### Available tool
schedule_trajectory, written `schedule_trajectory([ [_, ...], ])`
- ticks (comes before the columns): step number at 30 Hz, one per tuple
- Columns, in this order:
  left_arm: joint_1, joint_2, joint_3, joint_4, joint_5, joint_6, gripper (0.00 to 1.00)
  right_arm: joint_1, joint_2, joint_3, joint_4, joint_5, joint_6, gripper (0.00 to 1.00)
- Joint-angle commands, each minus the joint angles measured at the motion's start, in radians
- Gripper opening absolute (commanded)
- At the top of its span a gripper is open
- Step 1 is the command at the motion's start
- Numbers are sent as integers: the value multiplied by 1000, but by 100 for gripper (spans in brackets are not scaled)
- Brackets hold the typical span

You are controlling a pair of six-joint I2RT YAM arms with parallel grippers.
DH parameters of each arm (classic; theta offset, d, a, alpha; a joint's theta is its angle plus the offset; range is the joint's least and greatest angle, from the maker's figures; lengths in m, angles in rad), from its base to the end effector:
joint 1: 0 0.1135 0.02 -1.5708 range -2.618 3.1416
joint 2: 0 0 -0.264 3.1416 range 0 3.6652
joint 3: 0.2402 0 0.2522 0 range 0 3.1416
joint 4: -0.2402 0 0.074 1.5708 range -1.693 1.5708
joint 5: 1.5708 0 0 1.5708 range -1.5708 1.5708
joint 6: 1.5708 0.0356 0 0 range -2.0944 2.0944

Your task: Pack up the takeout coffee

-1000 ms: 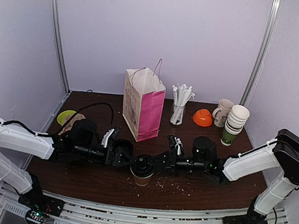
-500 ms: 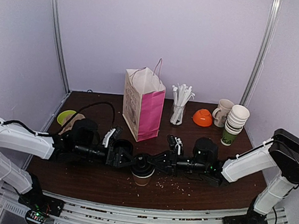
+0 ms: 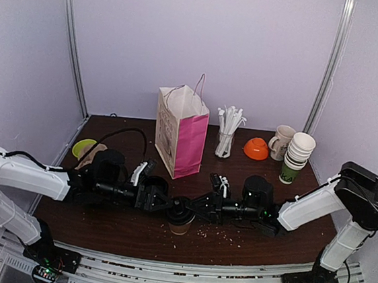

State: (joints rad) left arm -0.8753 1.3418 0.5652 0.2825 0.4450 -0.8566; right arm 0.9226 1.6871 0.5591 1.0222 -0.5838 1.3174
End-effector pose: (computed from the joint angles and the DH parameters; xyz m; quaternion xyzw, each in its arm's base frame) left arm 0.1614 -0.2173 0.1914 0.1210 0.8363 -0.5037 0.1797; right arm 0.1733 0.2613 0.1691 -0.0491 0.7360 0.6697 0.0864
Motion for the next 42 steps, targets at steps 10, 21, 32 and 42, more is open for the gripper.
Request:
schedule_trajectory([
  [10,-17,69,66,-20,-17,48,90,-11,31,-31,33,14,11,19],
  [21,-24,122,100,-80,-46,70,83,-11,-2,-28,-37,33,-19,31],
  [32,-31,165,132,-139,-79,100,80,-12,-110,16,-267,51,-121,51],
  [42,-36,205,159,-174,-98,123,78,-14,-179,80,-532,87,-231,56],
])
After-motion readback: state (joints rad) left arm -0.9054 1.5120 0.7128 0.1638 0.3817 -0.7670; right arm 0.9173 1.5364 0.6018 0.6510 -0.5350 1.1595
